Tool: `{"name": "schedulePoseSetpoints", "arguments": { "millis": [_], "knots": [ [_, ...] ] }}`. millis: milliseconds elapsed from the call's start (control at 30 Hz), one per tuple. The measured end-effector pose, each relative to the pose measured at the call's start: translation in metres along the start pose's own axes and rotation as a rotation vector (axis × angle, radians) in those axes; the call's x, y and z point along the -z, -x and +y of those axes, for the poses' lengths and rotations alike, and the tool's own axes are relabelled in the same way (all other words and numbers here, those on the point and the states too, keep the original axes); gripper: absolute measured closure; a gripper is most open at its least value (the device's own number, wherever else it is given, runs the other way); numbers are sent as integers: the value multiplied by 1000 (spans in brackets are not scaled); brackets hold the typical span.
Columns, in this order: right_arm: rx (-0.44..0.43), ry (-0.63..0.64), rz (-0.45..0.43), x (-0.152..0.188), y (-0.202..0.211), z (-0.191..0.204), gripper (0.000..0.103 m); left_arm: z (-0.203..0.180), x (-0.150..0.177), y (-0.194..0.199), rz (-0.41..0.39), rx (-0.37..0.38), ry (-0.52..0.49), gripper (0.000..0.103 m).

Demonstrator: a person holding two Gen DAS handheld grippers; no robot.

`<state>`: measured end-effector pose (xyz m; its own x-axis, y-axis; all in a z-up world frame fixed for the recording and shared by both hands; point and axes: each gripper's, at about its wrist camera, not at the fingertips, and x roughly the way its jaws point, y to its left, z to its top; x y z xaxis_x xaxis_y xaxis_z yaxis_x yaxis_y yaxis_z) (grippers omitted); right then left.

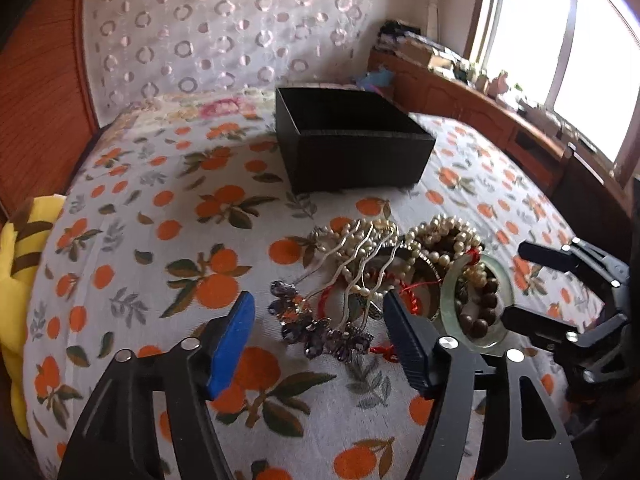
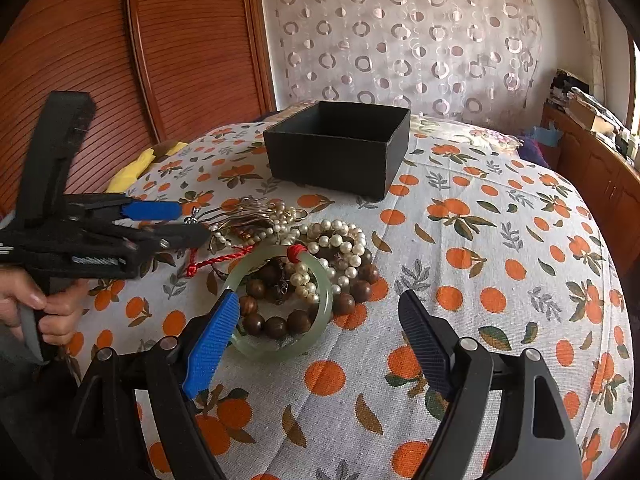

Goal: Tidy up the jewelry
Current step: 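Close the left gripper on the silver hair comb while the right gripper grasps the jade bangle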

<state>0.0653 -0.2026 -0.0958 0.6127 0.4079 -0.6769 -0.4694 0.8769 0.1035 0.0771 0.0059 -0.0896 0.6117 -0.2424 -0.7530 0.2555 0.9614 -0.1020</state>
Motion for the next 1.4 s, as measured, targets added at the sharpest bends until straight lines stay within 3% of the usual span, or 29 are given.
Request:
{"name": "schedulePoseSetpoints", "arguments": {
  "millis": [167, 267, 567, 733, 867, 1000, 1400],
  "knots": [
    [-3, 4, 5, 0, 0, 3, 19, 1, -5, -9, 21, 25, 2, 39],
    [-5, 12, 8, 1, -1, 5, 22, 1, -4, -7, 19, 47, -2, 49],
    [-17, 13, 24, 1, -2, 6, 30, -3, 1, 14, -44, -15, -19, 50],
    [-27, 10, 40, -5, -6, 3, 56, -1, -1, 25, -77, -28, -12, 50],
    [-20, 19, 57, -8, -11, 1, 69, 1, -3, 30, -91, -39, -11, 50],
    [-21, -1, 55, -7, -10, -3, 93, 1, -2, 30, -90, -38, -11, 49],
    [9, 62, 67, -8, -11, 4, 94, -8, -4, 32, -97, -35, -23, 53]
  ]
}}
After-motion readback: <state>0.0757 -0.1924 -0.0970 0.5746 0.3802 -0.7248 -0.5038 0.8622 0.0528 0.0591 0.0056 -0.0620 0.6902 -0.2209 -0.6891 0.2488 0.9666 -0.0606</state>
